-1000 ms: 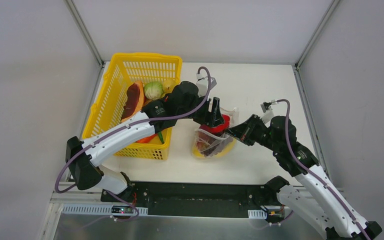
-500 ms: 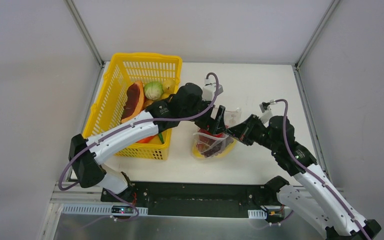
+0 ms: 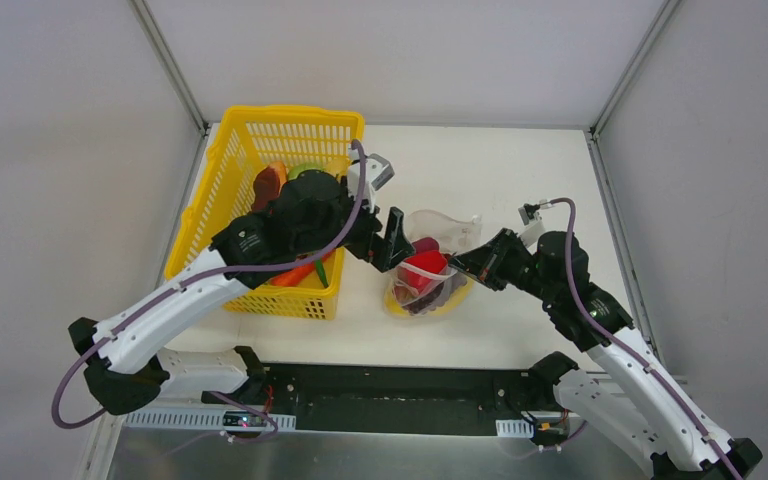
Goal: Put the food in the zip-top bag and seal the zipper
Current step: Place the fake fruit in the zipper food storage bag, then zip the zipper food storage bag at the center of the board.
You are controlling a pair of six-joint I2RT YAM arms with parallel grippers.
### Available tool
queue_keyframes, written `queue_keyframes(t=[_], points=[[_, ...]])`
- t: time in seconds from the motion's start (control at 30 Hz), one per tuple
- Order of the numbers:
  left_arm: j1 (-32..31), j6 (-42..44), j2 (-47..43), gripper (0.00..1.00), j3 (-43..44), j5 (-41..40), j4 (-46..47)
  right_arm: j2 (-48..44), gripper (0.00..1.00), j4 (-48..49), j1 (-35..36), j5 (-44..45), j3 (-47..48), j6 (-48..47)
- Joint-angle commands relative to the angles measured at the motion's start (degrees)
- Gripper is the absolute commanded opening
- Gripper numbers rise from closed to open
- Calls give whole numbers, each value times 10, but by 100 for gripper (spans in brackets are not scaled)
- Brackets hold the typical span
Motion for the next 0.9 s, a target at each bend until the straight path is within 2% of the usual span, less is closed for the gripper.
queue_keyframes(t=[0.0,0.2,0.47,0.57,0.7,0.8,0.87], points=[[-4,15,-19,92,-33,-51,-51,-2,0,30,1,2,3,-2],[-5,50,-25,92,-87,1,-31,1,0,28,0,1,7,-1],[-5,106,12,88,-88,20,-12,-2,0,20,0,7,7,-2],[-4,130,12,76,-95,23,17,-1,0,19,0,8,8,-3],[-4,170,10,48,-99,54,34,3,0,15,1,9,11,-11],[-5,192,3,37,-119,86,66,3,0,15,0,14,12,-17],[-5,201,2,25,-125,96,73,5,0,15,0,16,14,-23]])
